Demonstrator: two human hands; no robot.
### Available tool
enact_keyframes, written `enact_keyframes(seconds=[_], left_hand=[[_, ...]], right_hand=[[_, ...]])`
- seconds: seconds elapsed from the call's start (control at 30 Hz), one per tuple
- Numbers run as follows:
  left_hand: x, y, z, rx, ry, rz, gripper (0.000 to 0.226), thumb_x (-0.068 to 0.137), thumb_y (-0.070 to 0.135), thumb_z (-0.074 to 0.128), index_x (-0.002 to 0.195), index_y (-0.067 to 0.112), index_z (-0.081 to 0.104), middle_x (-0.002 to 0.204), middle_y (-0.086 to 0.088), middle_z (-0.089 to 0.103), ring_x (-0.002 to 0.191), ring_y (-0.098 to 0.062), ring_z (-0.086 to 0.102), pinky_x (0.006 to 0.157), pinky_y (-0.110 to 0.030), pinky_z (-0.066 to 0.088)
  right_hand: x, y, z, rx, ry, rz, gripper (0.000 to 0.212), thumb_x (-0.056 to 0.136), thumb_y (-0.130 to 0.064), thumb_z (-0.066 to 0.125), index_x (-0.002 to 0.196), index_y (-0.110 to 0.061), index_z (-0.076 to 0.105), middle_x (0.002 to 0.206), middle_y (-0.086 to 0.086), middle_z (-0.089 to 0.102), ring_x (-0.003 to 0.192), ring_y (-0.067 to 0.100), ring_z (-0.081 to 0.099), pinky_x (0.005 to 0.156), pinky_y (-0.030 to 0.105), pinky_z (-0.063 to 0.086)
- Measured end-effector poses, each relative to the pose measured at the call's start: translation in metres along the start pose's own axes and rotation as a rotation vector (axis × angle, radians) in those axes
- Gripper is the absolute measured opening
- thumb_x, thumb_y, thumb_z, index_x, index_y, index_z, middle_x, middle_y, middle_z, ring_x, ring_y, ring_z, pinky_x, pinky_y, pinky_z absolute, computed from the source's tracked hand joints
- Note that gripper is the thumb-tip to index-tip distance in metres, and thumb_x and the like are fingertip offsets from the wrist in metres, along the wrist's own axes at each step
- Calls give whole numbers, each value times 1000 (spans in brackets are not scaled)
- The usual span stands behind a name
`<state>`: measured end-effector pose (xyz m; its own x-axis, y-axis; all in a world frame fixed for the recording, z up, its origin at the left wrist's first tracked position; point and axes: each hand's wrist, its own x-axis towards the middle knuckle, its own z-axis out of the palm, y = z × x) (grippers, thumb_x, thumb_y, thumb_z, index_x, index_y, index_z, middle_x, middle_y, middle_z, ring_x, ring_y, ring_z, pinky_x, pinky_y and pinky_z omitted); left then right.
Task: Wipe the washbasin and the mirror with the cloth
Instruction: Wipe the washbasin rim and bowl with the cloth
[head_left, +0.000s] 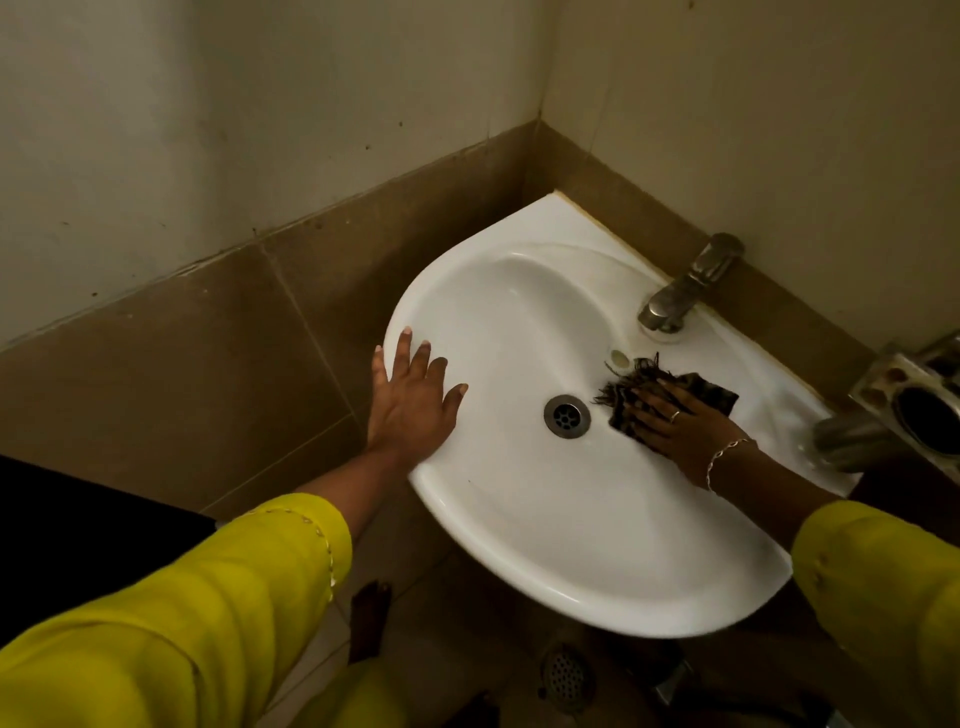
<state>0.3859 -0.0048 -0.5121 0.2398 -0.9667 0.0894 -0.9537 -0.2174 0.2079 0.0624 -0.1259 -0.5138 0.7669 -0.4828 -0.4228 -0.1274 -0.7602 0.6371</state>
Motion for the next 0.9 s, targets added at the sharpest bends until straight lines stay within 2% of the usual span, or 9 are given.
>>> enact_keyframes(seconds=[0.1, 0.2, 0.27, 0.37, 0.43, 0.53, 0.6, 0.7, 0.9], left_hand=[[-1, 0, -1, -4, 3, 1, 63, 86, 48, 21, 128, 9, 47, 147, -15, 34, 143, -28, 4, 113, -52, -2], [-2, 0, -1, -12, 14, 4, 62, 86, 46, 22, 127, 7, 47, 146, -16, 35, 143, -29, 6, 113, -53, -1], [-2, 1, -3, -13, 6, 0, 58, 89, 44, 23, 128, 7, 46, 147, -16, 34, 143, -29, 5, 113, -52, -2], [-2, 2, -4, -20, -1, -4, 47, 96, 38, 34, 130, 7, 43, 148, -16, 32, 143, -28, 3, 113, -51, -3], [-2, 2, -5, -37, 5, -10, 46, 95, 36, 37, 130, 7, 43, 148, -16, 31, 143, -28, 3, 113, -52, -3], [-2, 3, -5, -34, -1, -17, 46, 95, 36, 36, 131, 8, 41, 149, -14, 30, 143, -27, 2, 113, -50, -4], [-2, 3, -5, -53, 19, -18, 44, 95, 34, 37, 131, 8, 42, 148, -15, 32, 143, -28, 3, 113, -51, -2], [-2, 3, -7, -71, 39, -19, 42, 95, 31, 39, 131, 9, 43, 148, -15, 32, 143, -28, 2, 113, -52, -1], [-3, 4, -9, -85, 31, -27, 41, 96, 31, 35, 132, 12, 40, 150, -12, 29, 144, -26, 0, 113, -51, -2]], right_hand=[[-11, -13, -11, 194, -53, 8, 73, 42, -18, 85, 111, -9, 67, 112, 19, 67, 106, 43, 60, 113, 43, -9], [-22, -23, -18, 262, -302, 35, 65, 92, -32, 44, 147, -25, 8, 156, 12, 13, 141, 37, 15, 110, 49, -18], [-27, -29, -18, 411, -537, 24, 62, 97, -32, 30, 147, -28, -5, 157, 5, -8, 143, 34, 4, 113, 52, -11], [-33, -36, -28, 592, -684, -5, 61, 98, -26, 26, 146, -29, -11, 157, 1, -15, 144, 33, 0, 114, 52, -8], [-41, -27, -66, 649, -758, -47, 56, 101, -16, 21, 145, -12, -13, 157, 8, -10, 144, 31, 3, 115, 42, 1], [-45, -18, -135, 863, -699, -115, 50, 101, -7, 24, 141, 1, -5, 154, 19, 8, 142, 29, 16, 109, 27, 18], [-43, -45, -116, 1019, -513, -207, 57, 101, -16, 29, 142, -23, -9, 157, 8, -1, 144, 23, 5, 114, 27, 7], [-21, -80, -85, 1357, -417, -198, 62, 99, -15, 35, 142, -31, -7, 157, 1, -5, 145, 21, -6, 117, 34, -4], [30, -93, -117, 1754, -316, -293, 56, 99, -14, 34, 144, -22, 1, 153, -4, -5, 140, 8, -8, 113, 20, -5]])
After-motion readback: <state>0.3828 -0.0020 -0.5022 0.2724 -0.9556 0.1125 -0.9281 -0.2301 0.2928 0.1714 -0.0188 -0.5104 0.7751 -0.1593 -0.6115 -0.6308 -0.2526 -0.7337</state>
